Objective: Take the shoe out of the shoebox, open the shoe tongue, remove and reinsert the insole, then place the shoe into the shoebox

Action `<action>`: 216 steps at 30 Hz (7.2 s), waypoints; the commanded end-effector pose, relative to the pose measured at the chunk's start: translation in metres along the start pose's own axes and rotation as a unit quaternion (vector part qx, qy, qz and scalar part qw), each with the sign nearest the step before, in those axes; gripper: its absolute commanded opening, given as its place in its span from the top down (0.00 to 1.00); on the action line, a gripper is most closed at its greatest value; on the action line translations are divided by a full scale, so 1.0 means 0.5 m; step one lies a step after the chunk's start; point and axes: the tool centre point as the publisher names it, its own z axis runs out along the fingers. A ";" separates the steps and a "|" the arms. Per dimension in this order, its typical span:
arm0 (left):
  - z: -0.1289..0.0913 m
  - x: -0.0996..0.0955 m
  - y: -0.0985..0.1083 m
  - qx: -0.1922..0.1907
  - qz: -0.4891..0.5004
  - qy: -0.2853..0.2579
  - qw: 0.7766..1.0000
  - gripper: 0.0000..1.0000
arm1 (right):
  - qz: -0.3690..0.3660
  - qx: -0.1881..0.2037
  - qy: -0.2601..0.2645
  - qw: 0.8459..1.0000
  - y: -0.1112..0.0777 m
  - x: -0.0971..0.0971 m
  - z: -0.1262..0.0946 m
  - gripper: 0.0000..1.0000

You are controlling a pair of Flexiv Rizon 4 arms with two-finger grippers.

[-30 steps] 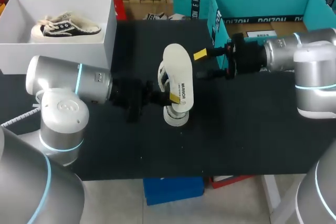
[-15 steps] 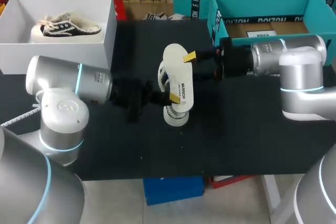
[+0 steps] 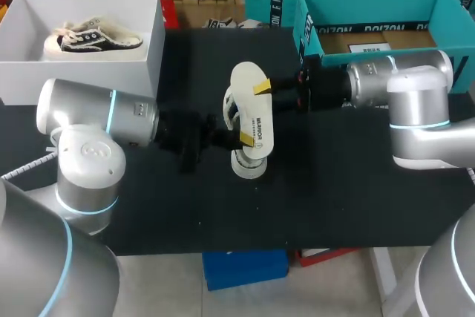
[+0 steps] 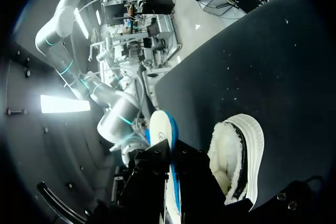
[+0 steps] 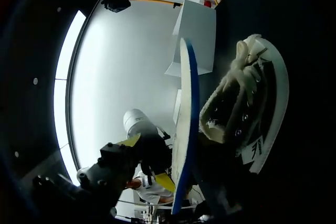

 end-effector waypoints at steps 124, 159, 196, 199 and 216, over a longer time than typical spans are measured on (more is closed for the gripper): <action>-0.073 -0.220 0.107 -0.019 -0.073 0.520 0.851 0.00 | 0.001 0.002 0.000 1.000 0.006 -0.001 0.002 1.00; -0.042 -0.147 0.132 0.015 -0.055 0.552 0.832 0.00 | 0.001 0.002 0.000 1.000 0.006 -0.001 0.002 1.00; -0.085 -0.087 0.402 -0.013 -0.064 0.565 0.823 0.00 | 0.001 0.002 0.000 1.000 0.006 -0.001 0.002 1.00; -0.089 -0.084 0.422 -0.016 -0.067 0.563 0.823 0.00 | 0.001 0.002 0.000 1.000 0.006 -0.001 0.002 1.00; -0.077 -0.084 0.388 -0.010 -0.071 0.558 0.827 0.00 | 0.001 0.002 0.000 1.000 0.006 -0.001 0.002 1.00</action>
